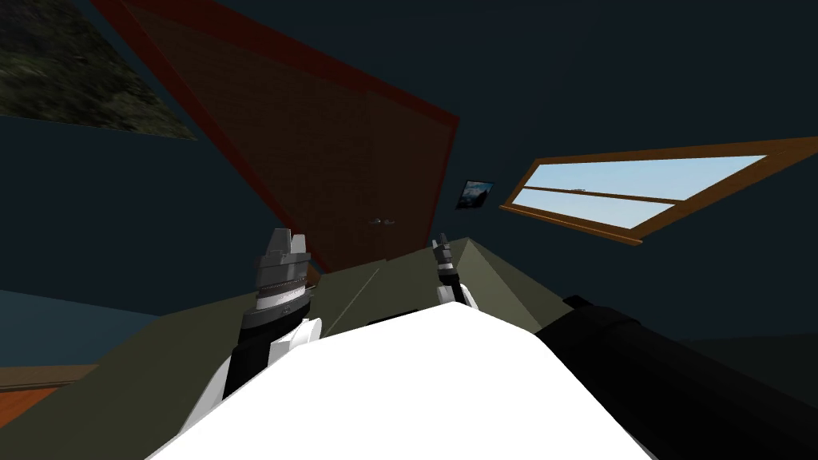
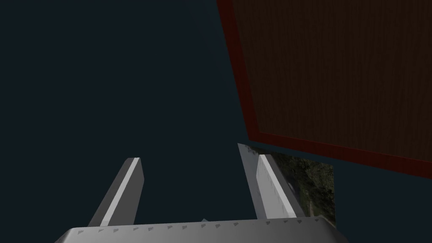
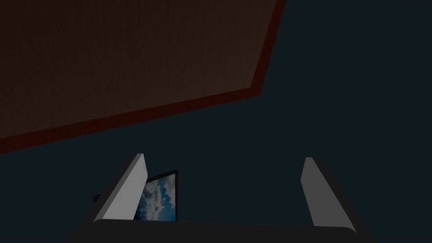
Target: Pull the door open
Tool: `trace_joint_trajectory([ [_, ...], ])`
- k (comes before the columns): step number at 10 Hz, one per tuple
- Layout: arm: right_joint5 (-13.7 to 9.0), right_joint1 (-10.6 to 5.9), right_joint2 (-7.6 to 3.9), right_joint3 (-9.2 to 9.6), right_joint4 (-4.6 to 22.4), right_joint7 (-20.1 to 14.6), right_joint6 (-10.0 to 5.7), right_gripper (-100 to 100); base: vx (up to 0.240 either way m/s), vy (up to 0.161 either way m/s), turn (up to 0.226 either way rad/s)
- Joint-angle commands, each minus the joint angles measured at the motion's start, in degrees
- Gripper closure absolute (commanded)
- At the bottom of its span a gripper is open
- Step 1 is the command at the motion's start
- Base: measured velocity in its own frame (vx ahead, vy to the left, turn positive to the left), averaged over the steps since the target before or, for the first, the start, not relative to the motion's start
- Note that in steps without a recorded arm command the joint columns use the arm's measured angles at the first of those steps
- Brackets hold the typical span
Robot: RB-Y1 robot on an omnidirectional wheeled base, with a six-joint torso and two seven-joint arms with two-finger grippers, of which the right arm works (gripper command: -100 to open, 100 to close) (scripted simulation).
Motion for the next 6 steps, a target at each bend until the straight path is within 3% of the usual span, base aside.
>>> trace_joint_trajectory([
  [1,0.1,-0.91,-0.50,-0.49,1.9,-0.2,-0.38,-100,0.098,0.028,0.042],
  [6,0.6,-3.08,-1.72,-1.71,8.3,-0.8,-2.01,-100,0.096,0.035,0.044],
])
